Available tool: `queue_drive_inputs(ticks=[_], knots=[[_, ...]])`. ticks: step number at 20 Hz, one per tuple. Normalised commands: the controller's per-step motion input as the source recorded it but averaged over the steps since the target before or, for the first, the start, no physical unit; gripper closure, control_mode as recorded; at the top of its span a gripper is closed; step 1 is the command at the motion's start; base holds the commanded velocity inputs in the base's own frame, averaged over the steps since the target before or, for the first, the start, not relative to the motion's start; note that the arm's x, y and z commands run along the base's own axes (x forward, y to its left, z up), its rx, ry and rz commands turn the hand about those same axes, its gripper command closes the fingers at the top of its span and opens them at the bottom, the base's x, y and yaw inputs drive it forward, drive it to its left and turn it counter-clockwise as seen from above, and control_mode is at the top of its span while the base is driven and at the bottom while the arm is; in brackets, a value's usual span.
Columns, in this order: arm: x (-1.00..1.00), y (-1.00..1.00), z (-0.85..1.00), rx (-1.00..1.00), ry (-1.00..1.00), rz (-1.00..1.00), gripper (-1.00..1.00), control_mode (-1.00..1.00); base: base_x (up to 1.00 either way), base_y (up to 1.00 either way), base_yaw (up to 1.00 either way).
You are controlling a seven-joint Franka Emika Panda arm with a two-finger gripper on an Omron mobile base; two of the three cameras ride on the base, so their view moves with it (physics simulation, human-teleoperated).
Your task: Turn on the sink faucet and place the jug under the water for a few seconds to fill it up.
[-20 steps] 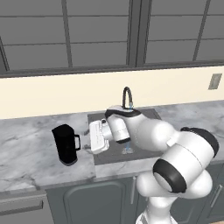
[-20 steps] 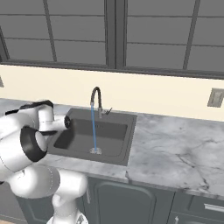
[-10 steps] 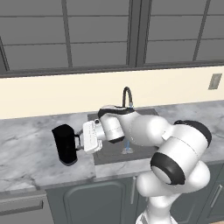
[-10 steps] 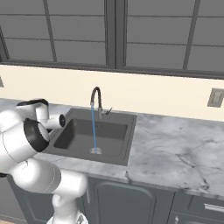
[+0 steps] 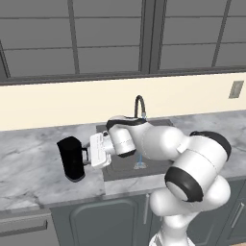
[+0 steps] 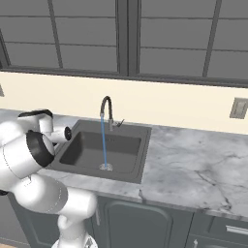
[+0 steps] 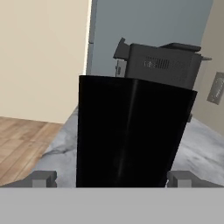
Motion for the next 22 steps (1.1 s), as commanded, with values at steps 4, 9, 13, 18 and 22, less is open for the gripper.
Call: queue_drive_inputs(ticks=[4,9,13,18,22], knots=[[0.0,0.03,-0.06,0.0,0.0,0.0,-1.0,-1.0,0.0,0.0,0.0],[0.0,0.06,-0.04,0.0,0.0,0.0,-1.0,-1.0,0.0,0.0,0.0],[0.0,0.06,-0.05,0.0,0.0,0.0,-1.0,-1.0,0.0,0.0,0.0],[0.0,0.04,-0.09,0.0,0.0,0.0,-1.0,-1.0,0.0,0.0,0.0],[0.0,0.06,-0.09,0.0,0.0,0.0,-1.0,-1.0,0.0,0.0,0.0]])
